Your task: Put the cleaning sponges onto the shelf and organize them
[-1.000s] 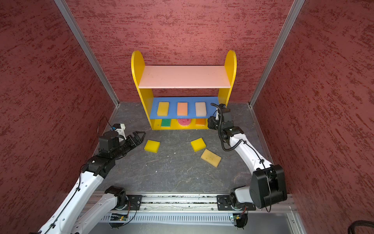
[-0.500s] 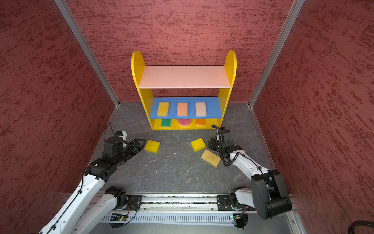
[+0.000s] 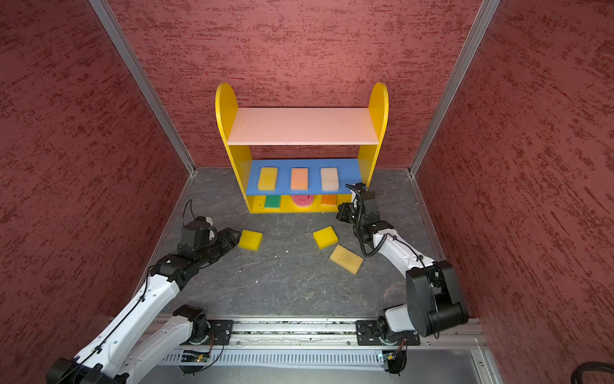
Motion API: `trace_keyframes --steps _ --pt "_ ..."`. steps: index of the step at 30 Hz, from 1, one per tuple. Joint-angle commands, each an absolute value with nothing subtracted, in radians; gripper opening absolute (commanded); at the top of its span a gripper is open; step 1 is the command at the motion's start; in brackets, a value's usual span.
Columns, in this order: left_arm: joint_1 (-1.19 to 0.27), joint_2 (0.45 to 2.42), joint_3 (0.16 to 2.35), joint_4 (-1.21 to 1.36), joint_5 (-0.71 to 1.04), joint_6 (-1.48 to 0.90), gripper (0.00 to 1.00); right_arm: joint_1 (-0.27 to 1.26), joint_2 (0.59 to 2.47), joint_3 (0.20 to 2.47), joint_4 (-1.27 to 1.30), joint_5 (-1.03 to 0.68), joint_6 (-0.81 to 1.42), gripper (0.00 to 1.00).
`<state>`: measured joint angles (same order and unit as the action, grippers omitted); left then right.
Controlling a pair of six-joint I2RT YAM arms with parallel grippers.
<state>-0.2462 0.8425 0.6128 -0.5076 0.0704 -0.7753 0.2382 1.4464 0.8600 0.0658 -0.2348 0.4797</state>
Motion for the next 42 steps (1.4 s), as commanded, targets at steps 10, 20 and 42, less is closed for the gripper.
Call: trace_keyframes --steps 10,20,42 --pt "-0.213 0.869 0.649 -0.466 0.088 -0.750 0.78 0.232 1.651 1.045 0.168 -0.293 0.547 0.00" --pt "-0.154 0.894 0.642 -0.452 0.133 -0.742 0.78 0.229 1.727 1.111 0.190 -0.305 0.566 0.00" --pt "-0.143 0.894 0.644 -0.454 0.155 -0.742 0.81 0.216 1.650 1.048 0.153 -0.265 0.556 0.00"
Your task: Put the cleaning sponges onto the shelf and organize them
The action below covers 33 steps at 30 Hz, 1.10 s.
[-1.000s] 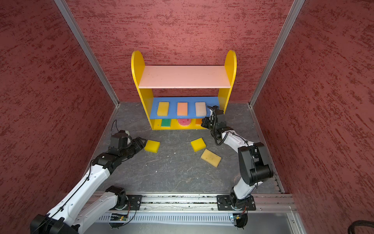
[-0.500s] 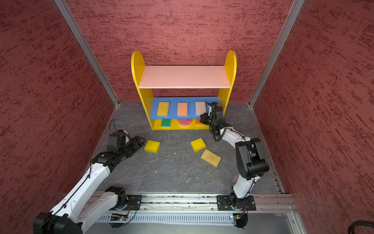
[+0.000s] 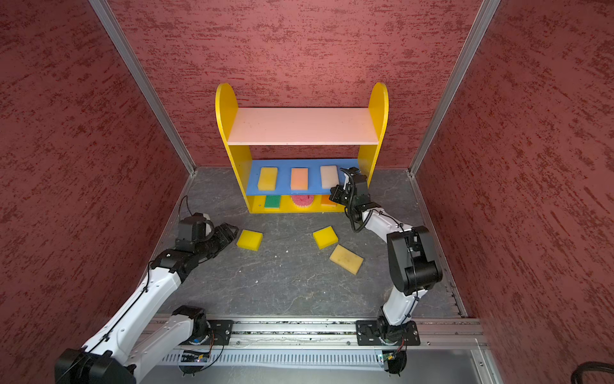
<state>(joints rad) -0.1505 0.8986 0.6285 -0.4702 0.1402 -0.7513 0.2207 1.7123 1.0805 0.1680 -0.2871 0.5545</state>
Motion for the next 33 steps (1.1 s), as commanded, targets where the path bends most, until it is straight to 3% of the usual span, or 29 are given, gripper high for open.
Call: trace_keyframes --steps 1,4,6,13,23,25,33 --pt "-0.143 0.891 0.641 -0.454 0.158 -0.743 0.81 0.216 1.626 1.029 0.138 -0.257 0.548 0.01" --pt "-0.143 0.881 0.631 -0.461 0.166 -0.739 0.82 0.218 1.533 0.954 0.096 -0.218 0.527 0.22" --pt "-0.141 0.878 0.623 -0.461 0.168 -0.731 0.83 0.219 1.463 0.896 0.069 -0.185 0.519 0.30" --pt "-0.130 0.973 0.619 -0.495 0.136 -0.694 0.87 0.221 1.236 0.712 -0.053 -0.103 0.518 0.42" --pt "-0.132 1.201 0.598 -0.354 0.182 -0.688 0.88 0.221 1.110 0.575 -0.116 -0.102 0.539 0.47" --pt "-0.135 1.239 0.604 -0.324 0.192 -0.692 0.84 0.221 1.114 0.578 -0.117 -0.115 0.544 0.47" --pt "-0.136 1.343 0.579 -0.220 0.204 -0.717 0.53 0.220 1.100 0.550 -0.080 -0.116 0.609 0.45"
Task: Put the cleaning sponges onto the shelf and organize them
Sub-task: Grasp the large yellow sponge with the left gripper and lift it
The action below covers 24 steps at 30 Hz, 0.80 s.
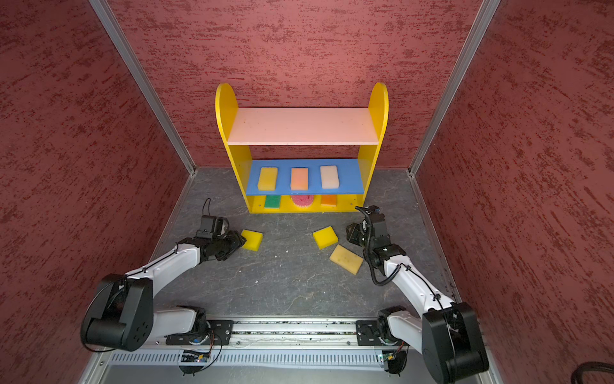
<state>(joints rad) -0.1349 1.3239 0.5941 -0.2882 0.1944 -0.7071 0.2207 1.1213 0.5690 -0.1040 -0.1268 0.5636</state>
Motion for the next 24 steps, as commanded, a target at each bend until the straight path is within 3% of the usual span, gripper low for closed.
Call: trace_keyframes --steps 1,10,13,17,24 --pt "-0.135 1.354 0.580 -0.216 0.202 -0.724 0.46 0.220 1.104 0.541 -0.069 -0.118 0.621 0.45" --pt "-0.130 1.363 0.612 -0.212 0.231 -0.700 0.09 0.220 1.169 0.540 -0.027 -0.151 0.679 0.45" --pt "-0.132 1.344 0.631 -0.243 0.237 -0.670 0.01 0.221 1.176 0.537 -0.009 -0.159 0.696 0.45" --pt "-0.138 1.293 0.660 -0.254 0.306 -0.637 0.00 0.221 1.169 0.544 -0.028 -0.170 0.693 0.44" --pt "-0.199 1.149 0.789 -0.344 0.367 -0.539 0.00 0.221 1.195 0.615 -0.087 -0.197 0.640 0.29"
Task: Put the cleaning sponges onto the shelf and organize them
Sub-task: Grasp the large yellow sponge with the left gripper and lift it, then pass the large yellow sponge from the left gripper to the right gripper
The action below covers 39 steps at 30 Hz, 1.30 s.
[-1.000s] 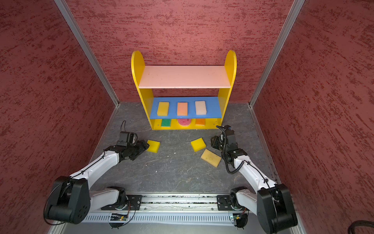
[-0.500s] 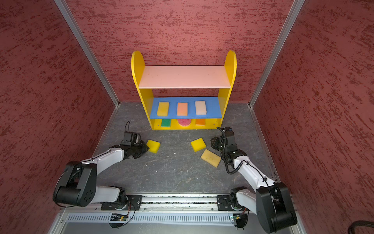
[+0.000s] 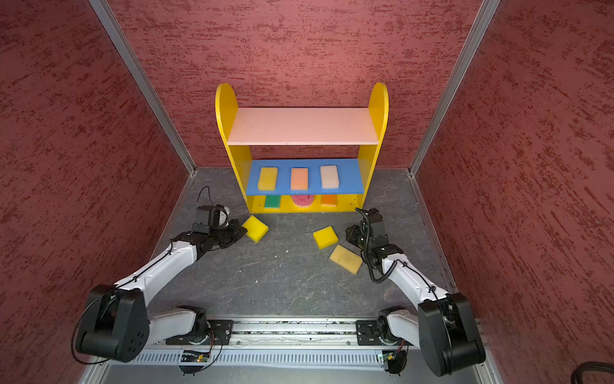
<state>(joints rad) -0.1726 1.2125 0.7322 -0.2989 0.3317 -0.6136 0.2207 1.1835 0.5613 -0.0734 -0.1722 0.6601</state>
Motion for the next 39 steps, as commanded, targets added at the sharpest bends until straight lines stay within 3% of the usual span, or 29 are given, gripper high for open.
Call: trace_keyframes --steps 1,12,22,29,39 --pt "-0.208 1.124 0.800 -0.359 0.365 -0.526 0.00 0.221 1.200 0.627 -0.089 -0.200 0.640 0.29" --pt "-0.230 0.881 0.970 -0.394 0.401 -0.394 0.00 0.307 1.244 0.743 -0.074 -0.221 0.687 0.38" --pt "-0.347 0.978 1.264 -0.516 0.345 -0.293 0.00 0.529 1.087 1.053 -0.318 -0.020 0.581 0.16" --pt "-0.504 1.046 1.467 -0.632 0.203 -0.126 0.00 0.597 1.147 1.315 -0.404 -0.048 0.548 0.20" --pt "-0.510 1.239 1.719 -0.721 0.208 -0.008 0.00 0.790 1.286 1.603 -0.391 0.002 0.359 0.28"
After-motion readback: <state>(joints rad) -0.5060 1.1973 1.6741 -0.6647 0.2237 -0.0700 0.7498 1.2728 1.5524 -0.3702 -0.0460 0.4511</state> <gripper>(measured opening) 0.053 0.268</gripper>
